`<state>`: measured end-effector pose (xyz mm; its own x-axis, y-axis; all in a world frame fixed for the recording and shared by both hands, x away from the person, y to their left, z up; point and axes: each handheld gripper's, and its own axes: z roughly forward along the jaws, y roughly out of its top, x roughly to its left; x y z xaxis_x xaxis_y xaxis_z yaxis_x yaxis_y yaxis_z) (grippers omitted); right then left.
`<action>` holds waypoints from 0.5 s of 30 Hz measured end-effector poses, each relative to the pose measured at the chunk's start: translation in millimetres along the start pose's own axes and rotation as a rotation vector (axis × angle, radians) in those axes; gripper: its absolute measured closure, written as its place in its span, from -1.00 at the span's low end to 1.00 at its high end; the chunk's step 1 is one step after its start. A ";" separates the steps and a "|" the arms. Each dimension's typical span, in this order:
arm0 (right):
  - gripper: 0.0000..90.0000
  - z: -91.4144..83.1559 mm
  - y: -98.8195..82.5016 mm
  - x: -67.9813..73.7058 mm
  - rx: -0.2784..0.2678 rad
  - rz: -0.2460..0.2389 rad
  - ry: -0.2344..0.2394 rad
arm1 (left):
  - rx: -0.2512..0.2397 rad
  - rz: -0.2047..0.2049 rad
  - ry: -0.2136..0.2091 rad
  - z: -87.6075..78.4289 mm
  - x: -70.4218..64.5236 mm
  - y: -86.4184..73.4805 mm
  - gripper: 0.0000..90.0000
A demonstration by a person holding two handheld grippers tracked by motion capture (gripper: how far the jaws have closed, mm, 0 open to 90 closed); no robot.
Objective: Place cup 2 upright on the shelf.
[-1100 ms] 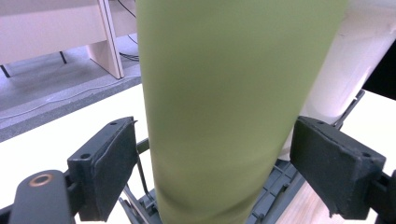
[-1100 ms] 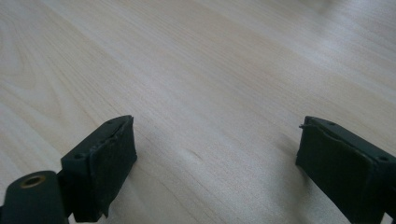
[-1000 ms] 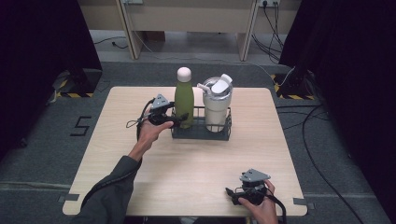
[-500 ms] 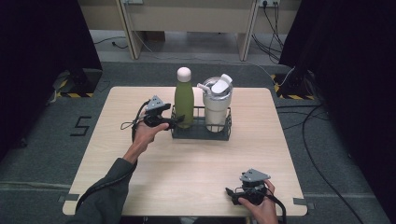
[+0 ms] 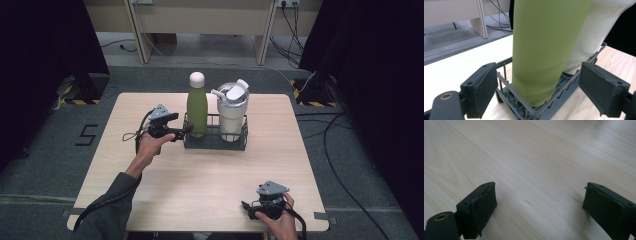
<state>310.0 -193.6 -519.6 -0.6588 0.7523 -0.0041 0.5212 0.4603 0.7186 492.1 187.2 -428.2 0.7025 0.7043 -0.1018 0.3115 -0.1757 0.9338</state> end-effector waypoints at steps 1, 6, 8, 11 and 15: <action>-0.74 0.0 0.0 0.0 0.001 0.000 0.000 | -0.002 0.000 -0.001 -1.0 -0.2 0.1 -0.66; -0.74 0.0 0.0 0.0 0.000 0.000 0.000 | -0.006 0.009 -0.001 -5.4 -0.3 0.3 -0.66; -0.74 0.0 0.0 0.0 0.001 0.000 0.000 | -0.008 0.006 0.000 -7.6 0.1 -0.6 -0.66; -0.74 0.0 0.0 0.0 0.000 0.000 0.000 | -0.008 0.002 0.004 -10.6 1.5 -2.5 -0.66; -0.74 0.0 0.0 0.0 0.000 0.000 0.000 | -0.007 -0.001 0.005 -14.6 3.1 -4.8 -0.66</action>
<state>310.0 -193.6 -519.6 -0.6588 0.7523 -0.0041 0.5214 0.4605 0.7184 483.4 200.3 -428.0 0.6986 0.7083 -0.1013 0.3083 -0.1703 0.9359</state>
